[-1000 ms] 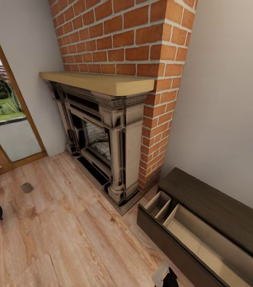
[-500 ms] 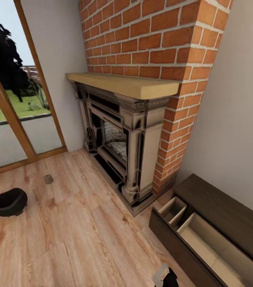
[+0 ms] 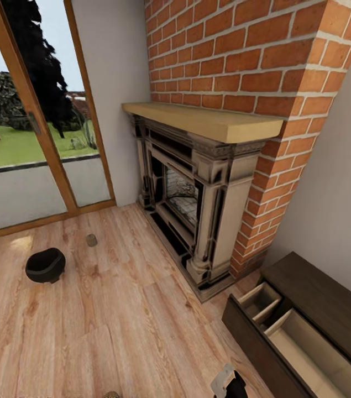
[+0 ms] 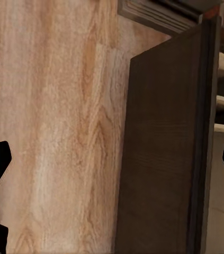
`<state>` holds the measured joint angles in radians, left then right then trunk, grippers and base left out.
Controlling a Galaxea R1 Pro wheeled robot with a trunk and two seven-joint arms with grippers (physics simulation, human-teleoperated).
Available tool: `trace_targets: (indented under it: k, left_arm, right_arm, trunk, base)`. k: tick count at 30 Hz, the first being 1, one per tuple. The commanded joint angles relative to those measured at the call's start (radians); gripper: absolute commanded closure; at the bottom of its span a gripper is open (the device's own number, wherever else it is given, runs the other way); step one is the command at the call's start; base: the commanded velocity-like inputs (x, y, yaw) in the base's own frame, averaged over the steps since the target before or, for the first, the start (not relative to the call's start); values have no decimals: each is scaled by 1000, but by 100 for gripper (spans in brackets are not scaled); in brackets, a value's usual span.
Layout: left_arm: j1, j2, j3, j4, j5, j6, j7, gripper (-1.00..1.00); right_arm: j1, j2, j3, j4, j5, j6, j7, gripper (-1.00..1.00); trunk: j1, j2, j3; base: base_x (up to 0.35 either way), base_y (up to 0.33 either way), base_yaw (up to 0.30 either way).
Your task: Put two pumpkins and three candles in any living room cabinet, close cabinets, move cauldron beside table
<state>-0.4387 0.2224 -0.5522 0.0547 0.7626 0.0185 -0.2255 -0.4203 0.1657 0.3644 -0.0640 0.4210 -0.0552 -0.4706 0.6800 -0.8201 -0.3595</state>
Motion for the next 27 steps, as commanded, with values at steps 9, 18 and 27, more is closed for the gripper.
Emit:
trace_targets:
  k: [9, 18, 27]
  left_arm:
    - [0, -81, 0, -2, 41, -54, 11, -100]
    - [-1, -112, 0, -3, 40, -48, 3, -100]
    - [-1, -135, 0, -1, 41, -40, 5, -100]
  right_arm:
    - [0, 4, 2, -5, -21, -19, 6, -100]
    - [0, 9, -3, -8, -103, -79, 23, -100]
    - [0, 4, 0, -9, -511, -75, 66, -100]
  trunk:
    - [-23, 42, 19]
    - [-23, 42, 19]
    - [-19, 35, 16]
  base:
    - [0, 0, 19]
    - [0, 0, 0]
    - [0, 0, 0]
